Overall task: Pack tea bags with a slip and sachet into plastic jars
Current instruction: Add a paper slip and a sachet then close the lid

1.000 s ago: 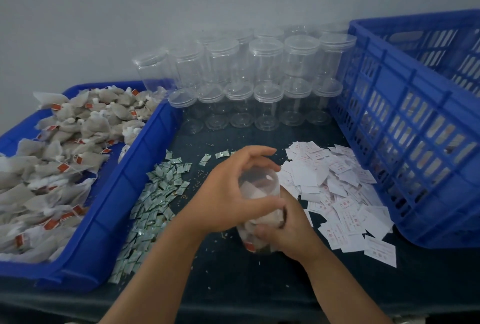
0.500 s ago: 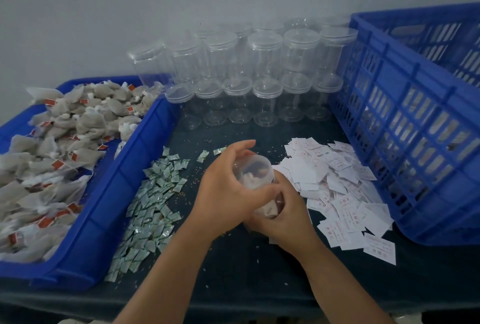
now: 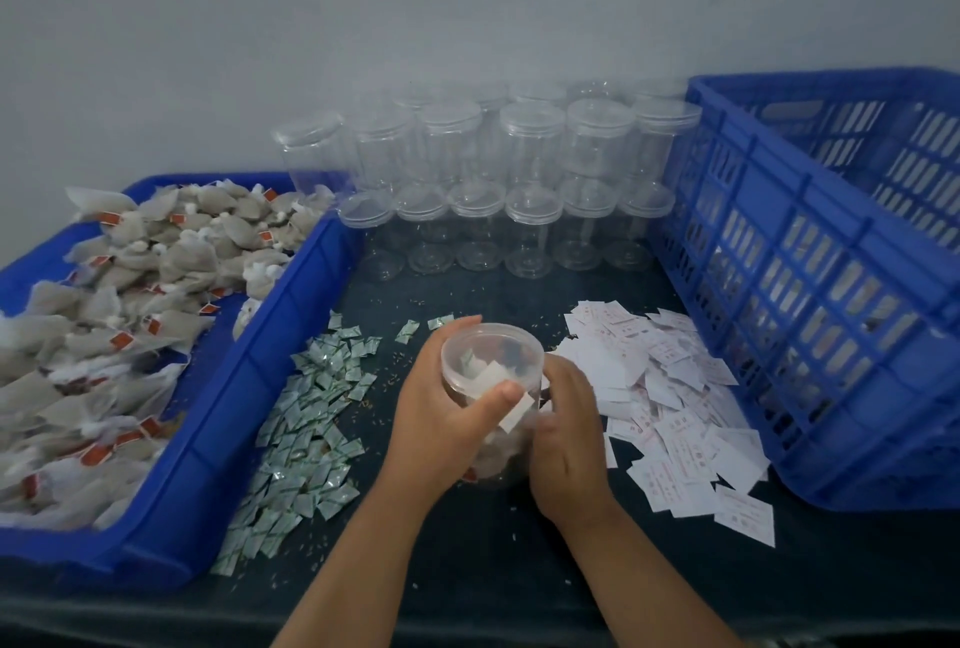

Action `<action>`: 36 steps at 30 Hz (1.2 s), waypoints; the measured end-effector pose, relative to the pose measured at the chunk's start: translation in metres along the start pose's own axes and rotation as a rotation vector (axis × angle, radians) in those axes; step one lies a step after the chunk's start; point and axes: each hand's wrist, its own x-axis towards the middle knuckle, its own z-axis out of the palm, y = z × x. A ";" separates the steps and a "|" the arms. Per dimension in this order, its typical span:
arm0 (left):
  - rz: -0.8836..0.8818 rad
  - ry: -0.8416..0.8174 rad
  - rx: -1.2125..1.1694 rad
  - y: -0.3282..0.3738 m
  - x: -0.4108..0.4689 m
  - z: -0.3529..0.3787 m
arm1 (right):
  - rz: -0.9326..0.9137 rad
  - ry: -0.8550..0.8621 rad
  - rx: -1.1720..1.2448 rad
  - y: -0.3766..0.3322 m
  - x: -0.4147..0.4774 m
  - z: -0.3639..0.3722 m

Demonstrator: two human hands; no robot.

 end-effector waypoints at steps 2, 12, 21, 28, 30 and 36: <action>-0.021 0.024 0.059 0.004 0.003 -0.004 | 0.018 0.192 -0.044 -0.006 0.008 -0.003; -0.005 0.054 -0.042 0.026 -0.005 -0.004 | 0.161 -0.693 -0.334 -0.078 0.076 -0.057; 0.039 0.064 -0.012 0.061 0.037 0.042 | 0.060 -0.323 -0.460 -0.143 0.109 -0.174; 0.172 -0.334 0.162 0.056 0.062 0.128 | 0.191 0.081 -0.710 -0.166 0.175 -0.294; 0.160 -0.354 0.143 0.040 0.066 0.151 | 0.270 0.087 -0.775 -0.164 0.190 -0.321; 0.027 -0.346 0.186 -0.023 0.064 0.216 | 0.518 -0.261 -1.179 -0.137 0.219 -0.362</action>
